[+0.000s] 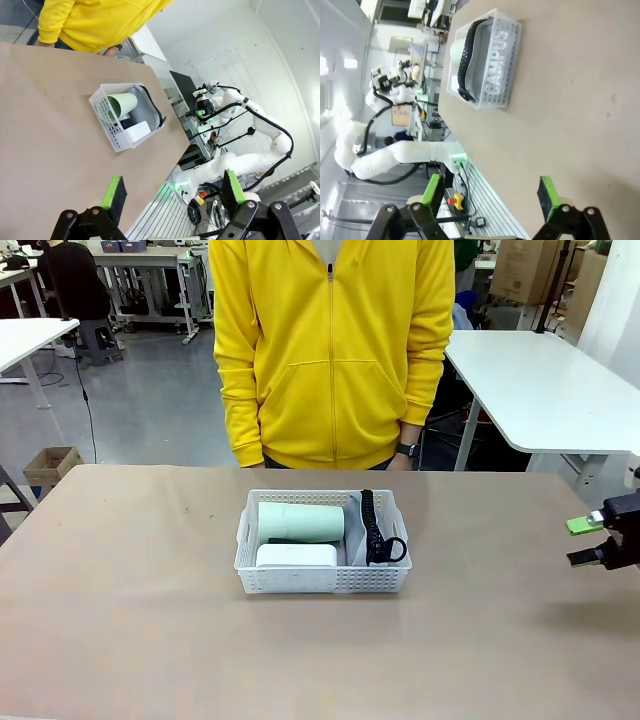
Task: Efficiently arrange items inside the basket to fit them all.
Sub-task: Pick up the Reusable plastic cup and place it inside the Organizing basket.
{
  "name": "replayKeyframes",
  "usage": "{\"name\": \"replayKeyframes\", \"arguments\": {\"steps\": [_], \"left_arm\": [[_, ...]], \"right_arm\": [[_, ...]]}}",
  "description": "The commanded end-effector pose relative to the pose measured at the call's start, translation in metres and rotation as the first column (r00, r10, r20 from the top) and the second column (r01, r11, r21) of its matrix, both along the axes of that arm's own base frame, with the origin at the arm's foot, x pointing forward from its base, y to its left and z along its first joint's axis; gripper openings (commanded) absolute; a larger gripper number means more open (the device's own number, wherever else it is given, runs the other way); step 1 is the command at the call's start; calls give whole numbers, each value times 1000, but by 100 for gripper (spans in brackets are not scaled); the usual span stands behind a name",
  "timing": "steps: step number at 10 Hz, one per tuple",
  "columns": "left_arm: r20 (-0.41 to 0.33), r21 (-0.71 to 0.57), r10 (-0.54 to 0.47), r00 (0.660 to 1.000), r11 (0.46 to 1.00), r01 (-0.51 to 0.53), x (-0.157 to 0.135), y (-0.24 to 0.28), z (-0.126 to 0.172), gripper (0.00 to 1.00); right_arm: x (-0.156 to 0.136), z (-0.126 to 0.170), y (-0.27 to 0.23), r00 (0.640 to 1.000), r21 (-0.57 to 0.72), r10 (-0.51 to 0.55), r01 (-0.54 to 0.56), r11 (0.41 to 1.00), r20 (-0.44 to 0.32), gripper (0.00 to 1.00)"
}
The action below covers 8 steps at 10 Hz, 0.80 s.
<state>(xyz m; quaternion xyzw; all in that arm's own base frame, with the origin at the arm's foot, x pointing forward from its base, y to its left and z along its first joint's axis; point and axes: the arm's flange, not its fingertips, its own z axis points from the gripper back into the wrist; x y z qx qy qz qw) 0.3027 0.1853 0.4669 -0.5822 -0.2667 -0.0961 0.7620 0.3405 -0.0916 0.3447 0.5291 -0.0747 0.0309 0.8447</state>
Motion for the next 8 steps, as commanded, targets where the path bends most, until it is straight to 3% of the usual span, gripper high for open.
{"name": "replayKeyframes", "arguments": {"steps": [1, 8], "left_arm": [[6, -19, 3, 1000, 1000, -3, -1, -2, 3, 100], [6, -19, 3, 1000, 1000, -3, -1, -2, 3, 100]], "right_arm": [[-1, 9, 5, 999, -28, 42, -41, 999, 26, 100], [-1, 9, 5, 999, -28, 42, -41, 999, 26, 100]]}}
